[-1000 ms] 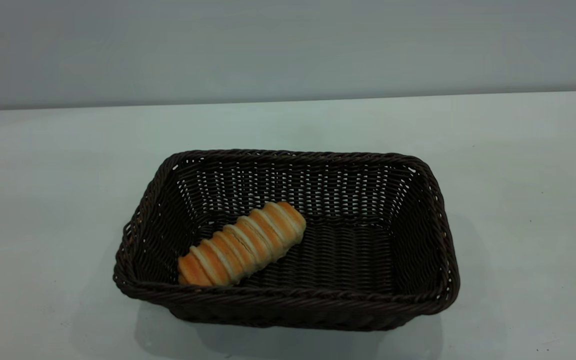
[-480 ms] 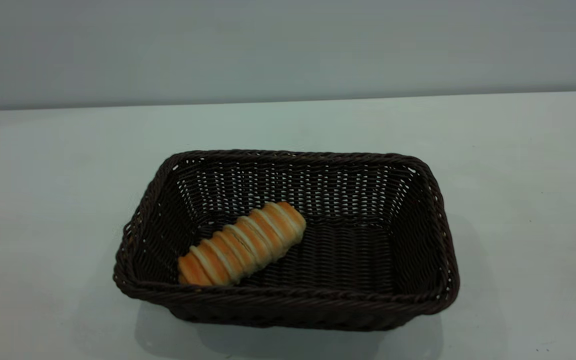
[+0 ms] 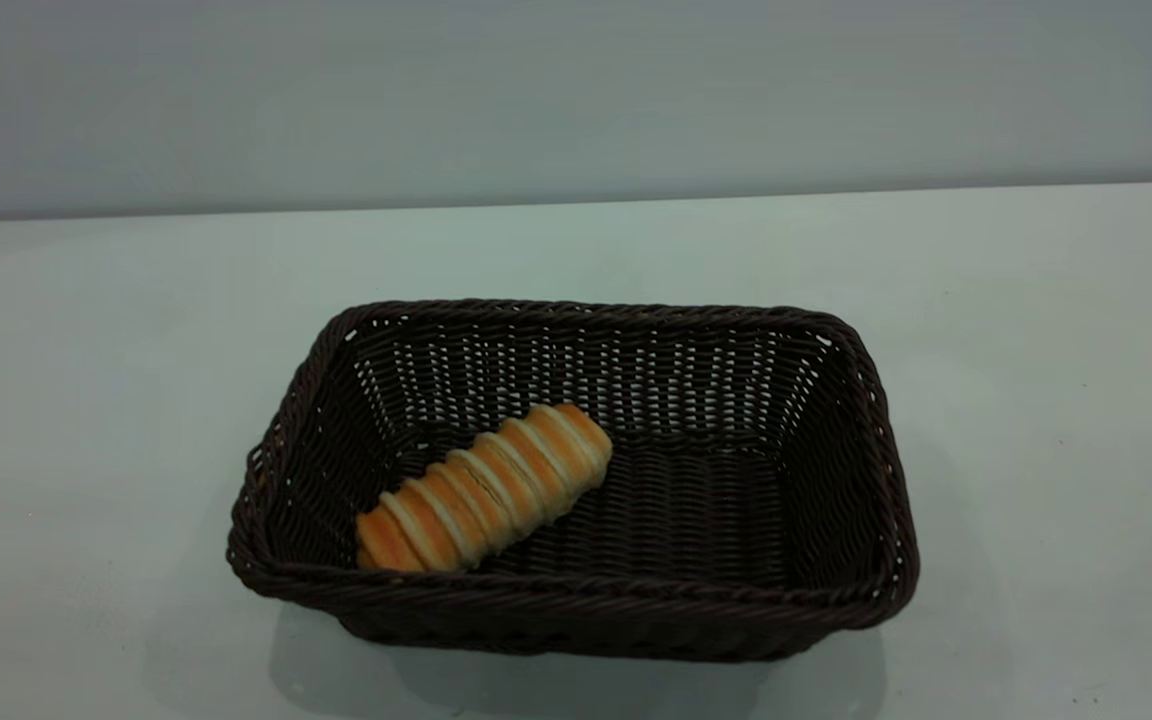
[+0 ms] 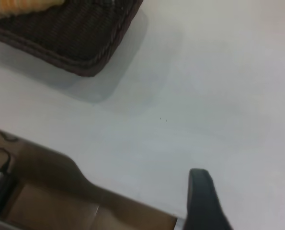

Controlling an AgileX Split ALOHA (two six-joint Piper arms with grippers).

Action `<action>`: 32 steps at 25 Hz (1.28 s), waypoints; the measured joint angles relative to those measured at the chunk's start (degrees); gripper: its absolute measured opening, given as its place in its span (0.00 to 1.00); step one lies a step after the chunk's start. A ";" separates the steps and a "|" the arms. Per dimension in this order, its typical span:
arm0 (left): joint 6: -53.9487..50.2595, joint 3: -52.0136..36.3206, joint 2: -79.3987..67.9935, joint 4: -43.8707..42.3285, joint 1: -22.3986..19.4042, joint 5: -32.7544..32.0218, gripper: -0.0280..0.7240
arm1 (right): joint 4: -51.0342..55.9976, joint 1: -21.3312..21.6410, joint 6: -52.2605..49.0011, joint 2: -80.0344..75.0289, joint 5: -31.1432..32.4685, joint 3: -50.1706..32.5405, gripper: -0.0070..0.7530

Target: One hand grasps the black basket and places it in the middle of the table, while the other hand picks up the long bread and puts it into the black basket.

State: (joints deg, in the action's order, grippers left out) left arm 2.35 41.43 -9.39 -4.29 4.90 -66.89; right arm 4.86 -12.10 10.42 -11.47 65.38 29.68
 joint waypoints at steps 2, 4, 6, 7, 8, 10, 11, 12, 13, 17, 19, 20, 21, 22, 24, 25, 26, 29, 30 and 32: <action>0.07 0.00 0.67 0.00 0.00 0.00 0.81 | 0.00 0.00 0.00 1.65 -0.23 -1.46 0.64; 0.07 -0.05 1.38 0.00 0.00 0.00 0.81 | 0.00 0.00 0.00 3.35 -0.17 -2.19 0.64; 0.07 -0.05 1.81 0.00 0.00 0.00 0.81 | 0.05 0.00 0.00 5.28 -0.17 -2.27 0.64; 0.07 -0.05 1.89 0.00 0.00 0.00 0.81 | 0.05 0.00 0.00 6.11 -0.17 -2.27 0.64; 0.07 -0.05 1.96 0.00 0.00 0.00 0.81 | 0.05 0.00 0.00 7.12 -0.17 -2.27 0.64; 0.14 -0.05 1.96 0.00 0.00 0.00 0.81 | 0.05 0.00 0.00 8.87 -0.17 -2.31 0.64; 0.32 -0.05 1.96 0.00 0.00 0.00 0.81 | 0.05 0.00 0.00 9.76 -0.17 -2.33 0.64; 0.46 -0.05 1.96 0.00 0.00 0.00 0.81 | 0.05 0.00 0.00 10.64 -0.12 -2.33 0.64; 0.51 -0.05 1.96 0.07 0.00 0.00 0.81 | 0.05 0.00 0.00 11.53 -0.12 -2.33 0.64; 0.62 -1.60 1.96 2.94 0.00 0.29 0.81 | 0.05 0.00 0.00 12.42 -0.05 -2.33 0.64; 0.62 -3.81 1.96 4.76 0.00 0.34 0.81 | 0.05 0.00 0.00 12.47 -0.05 -2.33 0.64; 0.62 -4.93 1.96 5.13 0.00 0.34 0.81 | 0.05 0.00 0.00 12.52 -0.05 -2.33 0.64; 0.62 -6.37 1.96 5.26 0.00 0.36 0.81 | 0.05 0.00 0.00 12.53 -0.05 -2.33 0.64; 0.62 -7.83 1.96 5.31 0.00 0.36 0.81 | 0.05 0.00 0.00 12.53 -0.05 -2.33 0.64; 0.62 -10.38 1.96 5.50 0.00 0.40 0.81 | 0.05 0.00 0.00 12.53 -0.05 -2.33 0.64; 0.62 -11.80 1.96 5.61 0.00 0.69 0.81 | 0.05 0.00 0.00 12.53 -0.05 -2.33 0.64; 0.55 -12.93 1.96 5.61 0.00 1.11 0.81 | 0.05 0.00 0.00 12.53 -0.05 -2.33 0.64; -0.38 -13.57 1.96 5.55 0.00 1.85 0.81 | 0.00 0.00 0.00 12.53 -0.05 -2.33 0.64; -0.52 -13.57 1.96 5.55 0.00 1.92 0.81 | 0.00 0.00 0.00 12.53 -0.05 -2.33 0.64; -0.58 -13.57 1.96 5.55 0.00 2.10 0.81 | 0.00 0.00 0.00 12.53 -0.05 -2.33 0.64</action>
State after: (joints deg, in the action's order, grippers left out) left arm 1.77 27.86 -7.42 1.26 4.90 -64.78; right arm 4.86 -12.10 10.42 1.07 65.33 27.35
